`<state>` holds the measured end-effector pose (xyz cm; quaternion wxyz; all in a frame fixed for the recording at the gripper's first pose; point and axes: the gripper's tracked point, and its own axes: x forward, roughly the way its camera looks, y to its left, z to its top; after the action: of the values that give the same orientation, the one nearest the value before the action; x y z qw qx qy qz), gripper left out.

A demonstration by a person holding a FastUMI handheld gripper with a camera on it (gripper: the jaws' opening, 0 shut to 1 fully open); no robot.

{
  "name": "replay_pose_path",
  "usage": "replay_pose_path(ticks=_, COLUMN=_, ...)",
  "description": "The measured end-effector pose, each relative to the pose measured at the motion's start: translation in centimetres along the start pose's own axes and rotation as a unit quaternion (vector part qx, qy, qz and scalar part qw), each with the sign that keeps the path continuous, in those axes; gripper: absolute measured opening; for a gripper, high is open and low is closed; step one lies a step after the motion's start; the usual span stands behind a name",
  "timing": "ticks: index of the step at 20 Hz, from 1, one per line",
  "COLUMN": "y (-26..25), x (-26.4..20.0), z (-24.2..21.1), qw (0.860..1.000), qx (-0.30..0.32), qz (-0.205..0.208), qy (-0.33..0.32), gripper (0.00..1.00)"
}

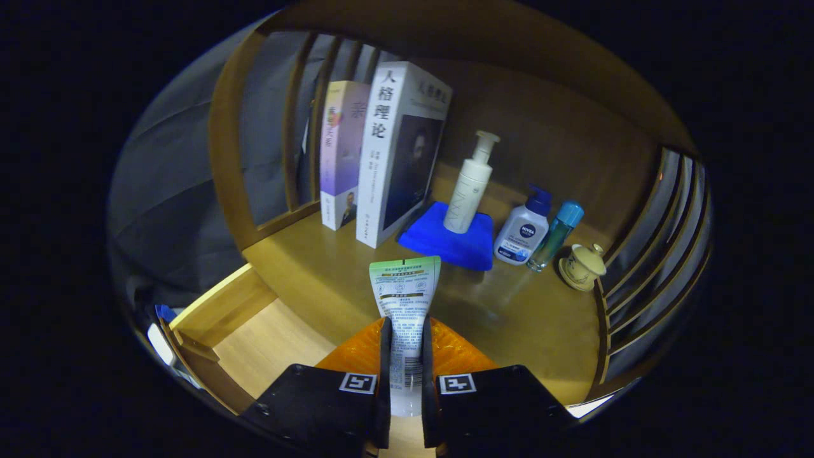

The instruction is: Pull open the drawer, take out the items inside it, and place them on the countertop above the cabinet.

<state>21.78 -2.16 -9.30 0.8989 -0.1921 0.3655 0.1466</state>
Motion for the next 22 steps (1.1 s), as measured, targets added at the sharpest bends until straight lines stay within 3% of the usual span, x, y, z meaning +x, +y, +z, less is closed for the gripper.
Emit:
replay_pose_path(ticks=7, y=-1.0, x=3.1, z=0.2, qw=0.996, qx=0.084, qz=0.016, qy=0.026, gripper=0.22)
replay_pose_path(ticks=13, y=-1.7, x=4.7, z=0.5, qw=0.997, qx=0.071, qz=-0.007, qy=0.017, gripper=0.3)
replay_pose_path(ticks=15, y=-1.7, x=4.0, z=1.4, qw=0.998, qx=0.058, qz=-0.011, qy=-0.004, gripper=0.38)
replay_pose_path(ticks=17, y=-1.0, x=2.3, z=2.4, qw=0.998, qx=0.046, qz=-0.008, qy=-0.029, gripper=0.62)
replay_pose_path(ticks=20, y=-1.0, x=-0.6, z=3.8, qw=0.995, qx=0.021, qz=-0.039, qy=-0.085, gripper=0.97)
replay_pose_path(ticks=22, y=-0.1, x=-3.3, z=4.3, qw=0.99, qx=0.018, qz=-0.05, qy=-0.13, gripper=0.98)
